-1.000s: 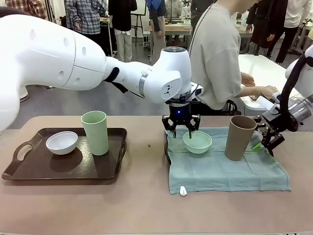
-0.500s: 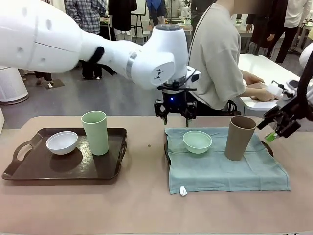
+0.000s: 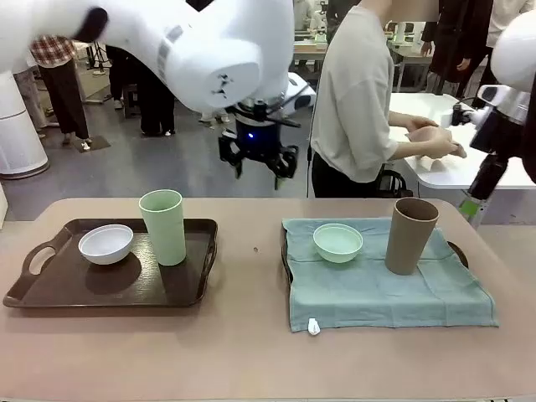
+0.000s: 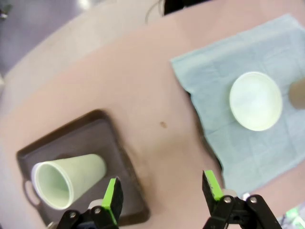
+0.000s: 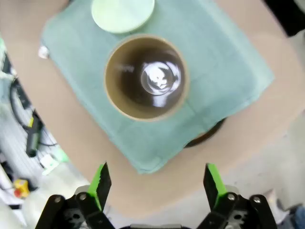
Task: Set up a tray with a mat and arrange the tableware.
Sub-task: Place the Picnic Bowl and Reusable plastic cup back onto the Handle tray in front of the human's position.
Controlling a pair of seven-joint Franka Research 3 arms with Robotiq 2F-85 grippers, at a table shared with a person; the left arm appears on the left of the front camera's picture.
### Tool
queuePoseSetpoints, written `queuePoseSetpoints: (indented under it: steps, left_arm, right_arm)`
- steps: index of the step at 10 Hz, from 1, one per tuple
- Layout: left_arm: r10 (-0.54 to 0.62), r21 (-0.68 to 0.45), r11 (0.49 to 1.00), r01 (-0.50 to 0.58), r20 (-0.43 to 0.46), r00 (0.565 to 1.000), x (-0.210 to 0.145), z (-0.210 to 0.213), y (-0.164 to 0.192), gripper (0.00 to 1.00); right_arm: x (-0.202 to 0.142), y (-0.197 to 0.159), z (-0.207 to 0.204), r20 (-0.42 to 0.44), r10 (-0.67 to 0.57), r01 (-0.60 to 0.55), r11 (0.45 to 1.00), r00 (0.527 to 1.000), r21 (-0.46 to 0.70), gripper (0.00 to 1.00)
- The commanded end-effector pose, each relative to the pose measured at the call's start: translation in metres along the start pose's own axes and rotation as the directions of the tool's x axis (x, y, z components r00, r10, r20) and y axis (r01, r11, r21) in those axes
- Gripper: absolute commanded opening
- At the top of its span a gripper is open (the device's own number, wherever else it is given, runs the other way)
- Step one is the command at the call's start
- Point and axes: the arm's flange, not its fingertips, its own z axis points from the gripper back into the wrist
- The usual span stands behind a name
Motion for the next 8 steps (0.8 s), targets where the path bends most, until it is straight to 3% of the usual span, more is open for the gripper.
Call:
queuePoseSetpoints:
  steps: [1,3,5,6,7,8]
  left_arm:
    - [0.065,0.073,0.995,-0.067,0.029,0.997,-0.016,0.017,0.025,0.87]
    - [0.135,0.096,0.985,-0.14,0.05,0.99,-0.022,0.03,0.047,0.87]
    - [0.209,0.089,0.973,-0.212,0.041,0.977,-0.028,0.038,0.064,0.87]
    - [0.244,0.074,0.967,-0.244,0.011,0.97,-0.026,0.033,0.071,0.87]
    - [0.166,0.081,0.982,-0.169,0.042,0.985,-0.014,0.043,0.063,0.87]
    - [0.166,0.081,0.982,-0.169,0.042,0.985,-0.014,0.043,0.063,0.87]
  right_arm:
    - [0.038,0.031,0.01,0.032,-0.15,0.15,0.989,0.988,-0.017,1.0]
    - [0.074,0.047,0.018,0.139,-0.258,0.265,0.964,0.956,-0.032,1.0]
    - [0.094,0.034,0.008,0.155,-0.388,0.4,0.914,0.909,-0.061,1.0]
    - [0.098,0.026,0.002,0.137,-0.409,0.418,0.907,0.902,-0.044,1.0]
    - [0.085,0.048,0.021,0.148,-0.32,0.328,0.944,0.936,-0.031,1.0]
    - [0.085,0.048,0.021,0.148,-0.32,0.328,0.944,0.936,-0.031,1.0]
